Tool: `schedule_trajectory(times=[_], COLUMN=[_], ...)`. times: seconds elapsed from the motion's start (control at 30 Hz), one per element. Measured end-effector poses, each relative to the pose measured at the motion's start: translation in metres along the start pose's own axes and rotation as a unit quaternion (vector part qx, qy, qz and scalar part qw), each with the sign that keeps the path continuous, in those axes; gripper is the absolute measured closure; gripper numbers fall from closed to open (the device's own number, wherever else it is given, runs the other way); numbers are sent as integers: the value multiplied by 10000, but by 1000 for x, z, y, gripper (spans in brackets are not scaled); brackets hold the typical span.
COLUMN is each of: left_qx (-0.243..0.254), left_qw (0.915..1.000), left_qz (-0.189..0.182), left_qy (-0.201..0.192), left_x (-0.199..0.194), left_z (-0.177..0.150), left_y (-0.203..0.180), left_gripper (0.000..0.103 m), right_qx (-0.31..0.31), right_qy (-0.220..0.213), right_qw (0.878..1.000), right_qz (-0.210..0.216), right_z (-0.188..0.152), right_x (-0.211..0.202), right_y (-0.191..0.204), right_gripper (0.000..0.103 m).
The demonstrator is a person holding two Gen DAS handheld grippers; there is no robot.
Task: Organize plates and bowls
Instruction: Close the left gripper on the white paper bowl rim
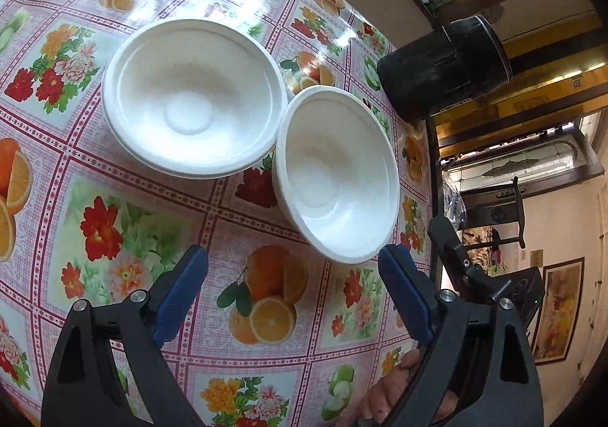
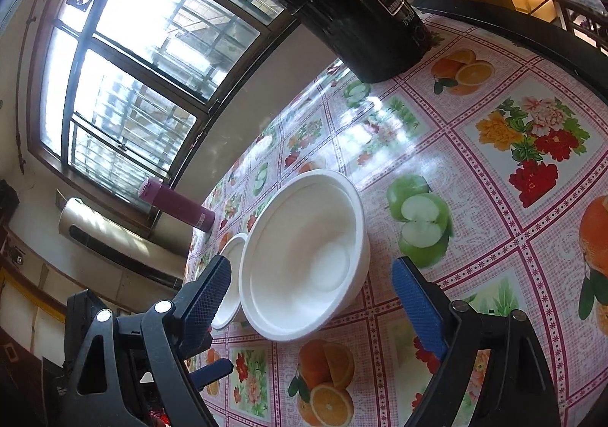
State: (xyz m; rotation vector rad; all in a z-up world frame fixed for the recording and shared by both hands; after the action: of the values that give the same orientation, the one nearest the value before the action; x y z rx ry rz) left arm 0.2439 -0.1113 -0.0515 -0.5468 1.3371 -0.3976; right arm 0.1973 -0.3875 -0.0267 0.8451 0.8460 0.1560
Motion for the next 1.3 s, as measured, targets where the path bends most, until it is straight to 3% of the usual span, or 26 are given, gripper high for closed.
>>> schedule_trajectory(times=[0.13, 0.47, 0.53, 0.67, 0.83, 0.9, 0.93, 1.0, 1.07, 1.3], left_qx=[4, 332, 432, 421, 397, 419, 412, 375, 433, 519], left_qw=[9998, 9987, 9981, 9981, 9978, 9978, 9980, 9978, 9974, 9968], left_qz=[-168, -362, -404, -394, -230, -184, -173, -155, -70, 3], left_qy=[122, -118, -197, -214, -486, -471, -453, -525, -568, -603], left_x=[14, 25, 25, 30, 26, 27, 27, 25, 24, 21], left_z=[4, 12, 15, 17, 18, 18, 18, 17, 17, 16], left_y=[-8, -32, -34, -33, -31, -30, -29, -28, -28, -27], left_gripper=[12, 12, 12, 12, 12, 12, 14, 32, 43, 51], right_qx=[109, 226, 213, 272, 312, 353, 352, 359, 344, 358], right_qy=[35, 8, 10, 84, 26, 41, 55, 45, 36, 72], right_qw=[9999, 9996, 9996, 9994, 9995, 9993, 9993, 9993, 9994, 9993], right_qz=[12, 139, 169, 219, 107, 122, 120, 100, 59, -25], right_z=[0, 1, 2, 2, 3, 3, 3, 3, 3, 2], right_x=[3, 5, 6, 10, 11, 12, 13, 14, 14, 20], right_y=[-4, -7, -8, -9, -13, -13, -14, -14, -14, -13], right_gripper=[15, 16, 24, 30, 52, 53, 53, 58, 64, 72])
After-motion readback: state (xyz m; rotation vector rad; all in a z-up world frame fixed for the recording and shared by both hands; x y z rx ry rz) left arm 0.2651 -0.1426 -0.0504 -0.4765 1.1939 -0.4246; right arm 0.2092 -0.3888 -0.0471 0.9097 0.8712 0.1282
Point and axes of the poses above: each gripper's, at about its wrist camera, not at the fingertips, and x roughly the way its jaws point, y to its left, z to its top, the point moved 1 cm from there along x, roughly the way its jaws point, and after that the axes turned 5 degrees about y, right-handed, at the moved point
